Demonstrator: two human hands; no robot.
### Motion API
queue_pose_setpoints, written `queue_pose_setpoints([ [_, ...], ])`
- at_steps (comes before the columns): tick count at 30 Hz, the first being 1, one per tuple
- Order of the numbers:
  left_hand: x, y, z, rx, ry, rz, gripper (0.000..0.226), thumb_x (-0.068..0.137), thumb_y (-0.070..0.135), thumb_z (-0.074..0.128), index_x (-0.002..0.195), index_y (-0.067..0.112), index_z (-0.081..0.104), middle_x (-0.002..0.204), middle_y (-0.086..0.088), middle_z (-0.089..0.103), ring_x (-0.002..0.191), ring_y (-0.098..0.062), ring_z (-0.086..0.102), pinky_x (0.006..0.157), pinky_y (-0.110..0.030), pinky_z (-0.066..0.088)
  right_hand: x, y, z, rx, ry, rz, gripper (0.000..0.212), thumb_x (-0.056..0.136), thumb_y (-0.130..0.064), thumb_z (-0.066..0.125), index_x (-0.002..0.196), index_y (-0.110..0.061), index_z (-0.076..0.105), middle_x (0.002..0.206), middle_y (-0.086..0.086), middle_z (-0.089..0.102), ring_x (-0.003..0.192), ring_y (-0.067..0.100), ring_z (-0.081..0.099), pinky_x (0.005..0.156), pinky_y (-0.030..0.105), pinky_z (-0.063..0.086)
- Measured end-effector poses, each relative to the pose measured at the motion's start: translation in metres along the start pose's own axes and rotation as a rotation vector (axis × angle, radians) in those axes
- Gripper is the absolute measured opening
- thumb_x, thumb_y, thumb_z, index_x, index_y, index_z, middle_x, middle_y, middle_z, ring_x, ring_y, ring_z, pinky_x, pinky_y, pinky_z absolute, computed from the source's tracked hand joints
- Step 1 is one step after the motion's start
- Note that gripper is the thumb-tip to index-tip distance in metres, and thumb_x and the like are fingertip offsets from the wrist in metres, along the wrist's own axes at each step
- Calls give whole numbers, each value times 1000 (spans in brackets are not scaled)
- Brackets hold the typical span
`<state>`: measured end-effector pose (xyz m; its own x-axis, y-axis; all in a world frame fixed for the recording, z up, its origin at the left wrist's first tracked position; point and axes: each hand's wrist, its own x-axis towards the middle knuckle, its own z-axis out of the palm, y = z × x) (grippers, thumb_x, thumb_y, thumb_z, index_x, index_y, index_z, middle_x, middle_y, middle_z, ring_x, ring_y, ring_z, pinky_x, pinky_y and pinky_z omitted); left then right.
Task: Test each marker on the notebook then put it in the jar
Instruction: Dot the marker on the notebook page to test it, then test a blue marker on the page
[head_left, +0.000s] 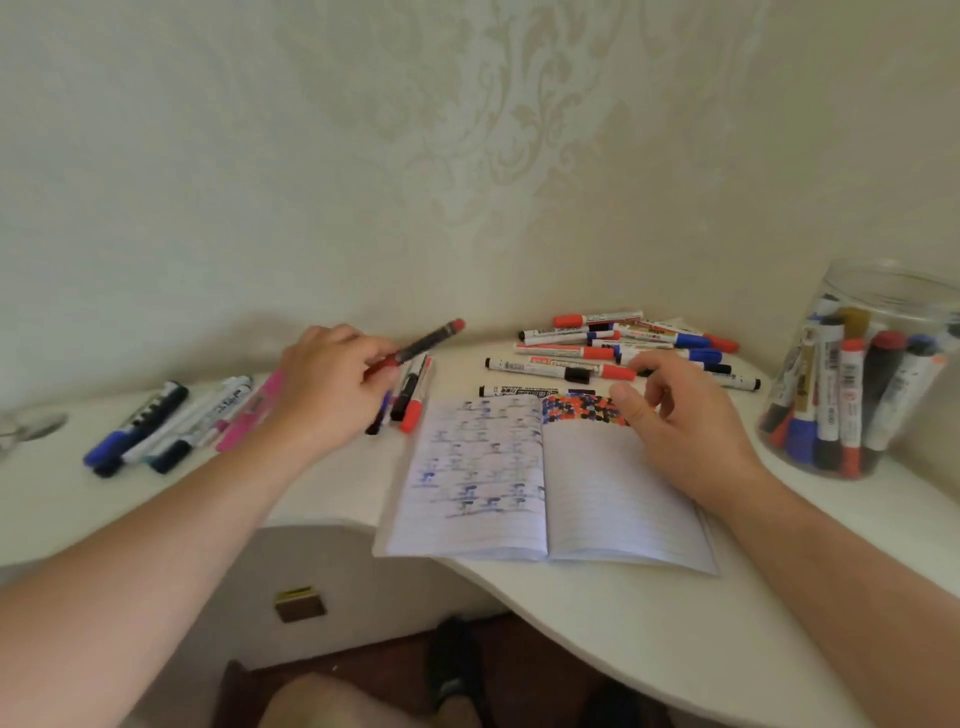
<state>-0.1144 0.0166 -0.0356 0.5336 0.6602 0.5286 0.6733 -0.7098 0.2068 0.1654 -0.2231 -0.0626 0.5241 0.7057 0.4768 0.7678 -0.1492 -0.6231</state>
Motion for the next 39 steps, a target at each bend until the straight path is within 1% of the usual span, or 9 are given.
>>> queue_pose_setpoints([
  [4,-28,-53,-25,233,-71,-246,29,92,50,58,115,39,74,101,3,72,108,-34,56,92,-43,41,1,2,-1,17,6,-11,19,100,-46,57,113,-33,61,81,-2,59,77,13,55,64,35,40],
  [14,-44,-64,-22,480,-141,-227,20,92,40,53,94,41,72,110,13,66,112,-23,47,90,-41,29,1,2,3,43,4,1,14,104,-42,52,111,-33,60,83,0,63,80,20,60,70,38,48],
  [17,-32,-42,-13,337,-133,-182,21,94,42,53,103,40,72,108,9,66,114,-24,51,91,-39,35,2,4,5,56,18,1,12,105,-41,51,107,-33,61,82,0,64,80,20,60,70,37,47],
  [21,-9,-11,3,-54,-341,-224,17,96,38,55,110,42,65,107,0,69,95,-23,63,77,-34,47,2,5,5,87,35,1,13,106,-39,51,105,-31,62,80,0,64,79,20,59,70,37,47],
  [25,8,-4,15,-35,-466,-215,33,103,27,54,134,35,59,125,-11,65,110,-32,61,82,-34,43,3,6,4,104,40,-1,15,106,-40,50,107,-31,62,79,-1,63,77,20,58,68,38,47],
  [29,20,-17,10,7,-557,-360,71,87,50,61,152,30,39,126,-8,67,113,-31,63,101,-42,46,3,5,2,115,25,15,16,105,-42,49,109,-32,62,79,-2,63,77,19,58,66,36,44],
  [32,23,0,4,-182,-454,-372,55,98,33,60,149,20,45,119,-11,68,100,-30,65,89,-40,52,1,1,-1,129,27,29,16,106,-43,50,109,-34,63,79,-3,63,75,15,58,64,34,43],
  [36,15,74,-2,-733,-402,-169,16,105,18,58,115,28,67,92,-7,65,77,-22,58,74,-44,51,2,-3,0,115,8,46,19,103,-49,55,106,-34,68,71,-10,59,68,6,54,63,31,43],
  [39,6,130,6,-776,-507,164,24,107,23,52,127,36,59,96,0,69,82,-20,70,85,-44,60,2,-4,-1,273,-51,35,41,88,-63,68,112,-30,74,65,-9,55,62,2,50,61,23,41],
])
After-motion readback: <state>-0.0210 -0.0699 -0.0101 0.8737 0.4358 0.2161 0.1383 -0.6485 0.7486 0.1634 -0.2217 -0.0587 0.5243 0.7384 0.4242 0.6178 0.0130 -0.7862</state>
